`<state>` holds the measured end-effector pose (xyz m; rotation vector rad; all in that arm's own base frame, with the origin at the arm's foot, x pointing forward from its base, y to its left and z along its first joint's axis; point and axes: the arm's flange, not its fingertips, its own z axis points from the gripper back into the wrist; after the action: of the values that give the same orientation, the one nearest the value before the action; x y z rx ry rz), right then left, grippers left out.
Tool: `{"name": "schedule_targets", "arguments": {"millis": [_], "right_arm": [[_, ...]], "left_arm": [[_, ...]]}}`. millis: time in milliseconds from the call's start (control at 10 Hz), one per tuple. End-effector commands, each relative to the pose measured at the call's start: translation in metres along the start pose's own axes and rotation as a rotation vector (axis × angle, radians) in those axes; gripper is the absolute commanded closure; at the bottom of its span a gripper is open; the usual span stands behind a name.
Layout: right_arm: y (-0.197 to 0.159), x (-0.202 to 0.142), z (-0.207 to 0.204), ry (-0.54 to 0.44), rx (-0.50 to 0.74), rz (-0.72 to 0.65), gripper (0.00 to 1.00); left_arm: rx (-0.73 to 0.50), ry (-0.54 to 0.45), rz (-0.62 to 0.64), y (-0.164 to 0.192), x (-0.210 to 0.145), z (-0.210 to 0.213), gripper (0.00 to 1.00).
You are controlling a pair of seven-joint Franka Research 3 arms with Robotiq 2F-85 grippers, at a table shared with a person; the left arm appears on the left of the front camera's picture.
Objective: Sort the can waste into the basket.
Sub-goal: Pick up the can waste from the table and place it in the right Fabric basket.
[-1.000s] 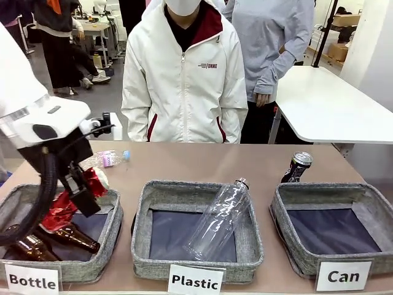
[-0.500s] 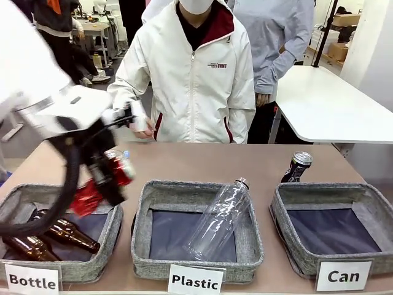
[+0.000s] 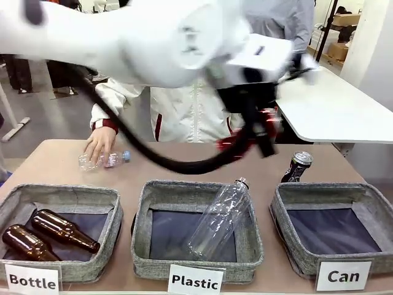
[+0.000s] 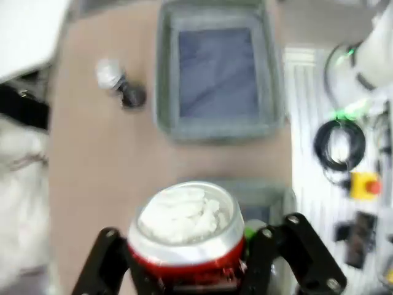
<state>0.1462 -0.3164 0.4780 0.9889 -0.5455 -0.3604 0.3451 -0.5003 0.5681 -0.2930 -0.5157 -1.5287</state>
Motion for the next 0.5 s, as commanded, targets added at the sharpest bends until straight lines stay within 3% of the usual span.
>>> {"name": "schedule_targets", "arguments": {"millis": [0,200,300,400], "right_arm": [[-0.023,0.021,0.025,-0.049,0.024,-0.001,0.0],[-0.044,0.024,0.054,-0.126,0.135,-0.017,0.0],[-0.022,0.01,0.032,-0.068,0.004,-0.036,0.0],[-0.022,0.01,0.032,-0.068,0.004,-0.036,0.0]], "left_arm": [[-0.07,-0.014,-0.113,0.007,0.081,-0.061,1.0],[-0.154,0.001,-0.227,-0.017,0.154,-0.135,1.0],[-0.121,0.031,-0.271,-0.024,0.179,-0.164,1.0],[-0.123,0.048,-0.307,-0.03,0.198,-0.186,1.0]]}}
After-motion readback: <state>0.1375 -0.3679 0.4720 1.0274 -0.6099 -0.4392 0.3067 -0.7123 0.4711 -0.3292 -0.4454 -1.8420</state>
